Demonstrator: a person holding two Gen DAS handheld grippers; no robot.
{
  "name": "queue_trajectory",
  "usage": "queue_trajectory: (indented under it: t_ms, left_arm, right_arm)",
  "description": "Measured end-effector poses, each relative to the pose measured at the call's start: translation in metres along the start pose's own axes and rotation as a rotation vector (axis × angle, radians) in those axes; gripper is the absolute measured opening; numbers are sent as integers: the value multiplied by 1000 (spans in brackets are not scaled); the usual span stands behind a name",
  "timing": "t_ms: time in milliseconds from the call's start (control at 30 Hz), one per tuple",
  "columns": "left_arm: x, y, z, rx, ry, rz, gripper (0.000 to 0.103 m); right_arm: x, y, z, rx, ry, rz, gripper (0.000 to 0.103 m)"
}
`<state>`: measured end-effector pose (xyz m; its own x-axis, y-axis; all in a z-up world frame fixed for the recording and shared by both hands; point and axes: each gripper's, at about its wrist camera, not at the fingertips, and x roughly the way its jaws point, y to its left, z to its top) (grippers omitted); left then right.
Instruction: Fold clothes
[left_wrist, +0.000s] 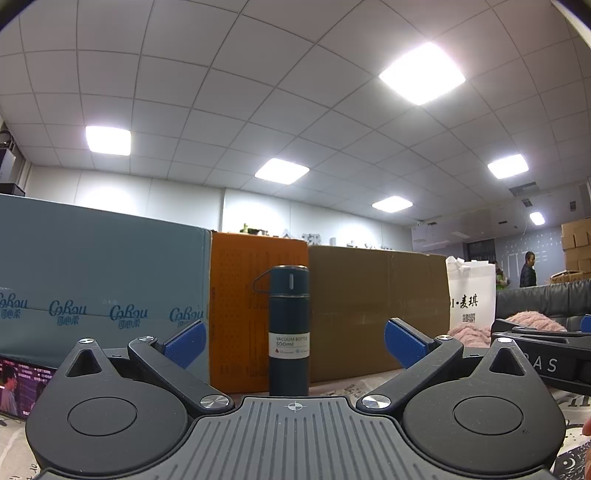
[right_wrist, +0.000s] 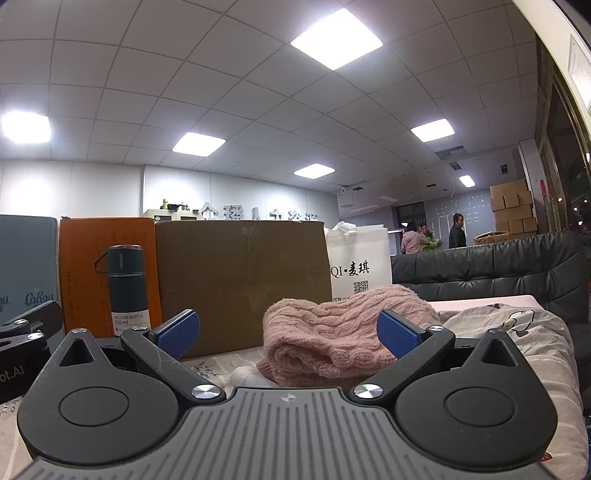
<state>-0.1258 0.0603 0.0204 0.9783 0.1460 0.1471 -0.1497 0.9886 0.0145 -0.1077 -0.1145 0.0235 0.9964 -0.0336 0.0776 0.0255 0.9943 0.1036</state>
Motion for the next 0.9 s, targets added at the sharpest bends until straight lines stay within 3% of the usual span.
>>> queue_trajectory:
  t_ms: [900]
  left_arm:
    - [-4,-8,1,60,-31,3,103]
  right_arm:
    - [8,-1,-1,5,30,7,103]
